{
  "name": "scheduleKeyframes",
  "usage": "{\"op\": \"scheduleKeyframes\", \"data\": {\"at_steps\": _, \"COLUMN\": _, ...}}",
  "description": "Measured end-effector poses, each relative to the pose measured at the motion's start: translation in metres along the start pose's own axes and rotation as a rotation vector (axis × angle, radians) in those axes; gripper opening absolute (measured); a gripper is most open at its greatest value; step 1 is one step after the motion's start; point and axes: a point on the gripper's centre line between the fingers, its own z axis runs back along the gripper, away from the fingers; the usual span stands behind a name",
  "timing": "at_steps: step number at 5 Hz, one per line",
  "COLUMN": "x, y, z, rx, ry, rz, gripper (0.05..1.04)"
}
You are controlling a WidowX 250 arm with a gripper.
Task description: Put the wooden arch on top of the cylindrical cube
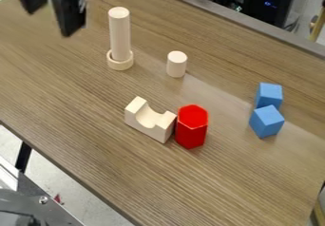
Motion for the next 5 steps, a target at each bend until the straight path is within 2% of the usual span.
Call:
{"op": "scheduleKeyframes", "data": {"at_steps": 1, "x": -0.011, "y": -0.011, "z": -0.022, "rx": -0.046, "ry": 0.005, "rz": -0.102, "gripper": 0.999}}
{"op": "scheduleKeyframes", "data": {"at_steps": 2, "x": -0.022, "y": -0.021, "z": -0.051, "rx": -0.061, "ry": 0.03, "rz": -0.171, "gripper": 0.999}}
{"op": "scheduleKeyframes", "data": {"at_steps": 4, "x": -0.018, "y": -0.048, "z": -0.078, "rx": -0.107, "ry": 0.061, "rz": -0.244, "gripper": 0.999}}
{"op": "scheduleKeyframes", "data": {"at_steps": 5, "x": -0.01, "y": -0.057, "z": -0.083, "rx": -0.131, "ry": 0.067, "rz": -0.244, "gripper": 0.999}}
